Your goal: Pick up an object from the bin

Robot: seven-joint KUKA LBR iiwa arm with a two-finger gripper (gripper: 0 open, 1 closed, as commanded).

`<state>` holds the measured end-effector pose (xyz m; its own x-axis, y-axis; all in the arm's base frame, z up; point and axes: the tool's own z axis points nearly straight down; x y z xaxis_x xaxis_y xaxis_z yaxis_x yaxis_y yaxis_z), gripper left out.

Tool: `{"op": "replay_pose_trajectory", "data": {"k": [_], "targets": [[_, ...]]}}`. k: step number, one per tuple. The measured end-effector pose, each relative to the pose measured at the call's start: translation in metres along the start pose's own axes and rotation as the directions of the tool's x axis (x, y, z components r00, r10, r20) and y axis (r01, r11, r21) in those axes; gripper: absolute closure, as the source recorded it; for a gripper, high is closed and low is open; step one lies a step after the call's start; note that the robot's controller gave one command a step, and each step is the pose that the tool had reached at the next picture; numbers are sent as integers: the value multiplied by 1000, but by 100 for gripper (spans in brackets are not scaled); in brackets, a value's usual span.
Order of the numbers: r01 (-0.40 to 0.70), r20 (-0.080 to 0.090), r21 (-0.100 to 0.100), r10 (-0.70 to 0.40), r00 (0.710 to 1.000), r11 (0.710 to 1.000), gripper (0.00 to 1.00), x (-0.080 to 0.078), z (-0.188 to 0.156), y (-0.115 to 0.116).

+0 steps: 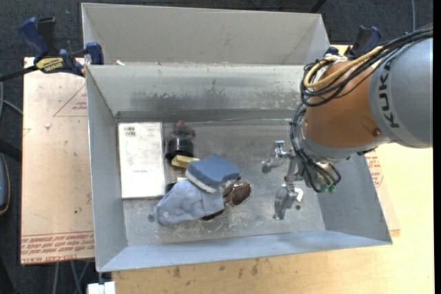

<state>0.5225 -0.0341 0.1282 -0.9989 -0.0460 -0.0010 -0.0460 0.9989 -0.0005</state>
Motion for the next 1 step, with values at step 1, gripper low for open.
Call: {"op": "replay_pose_trajectory", "data": {"k": [1], "targets": [[39,2,-2,-39,999,999,0,-3,43,39]]}}
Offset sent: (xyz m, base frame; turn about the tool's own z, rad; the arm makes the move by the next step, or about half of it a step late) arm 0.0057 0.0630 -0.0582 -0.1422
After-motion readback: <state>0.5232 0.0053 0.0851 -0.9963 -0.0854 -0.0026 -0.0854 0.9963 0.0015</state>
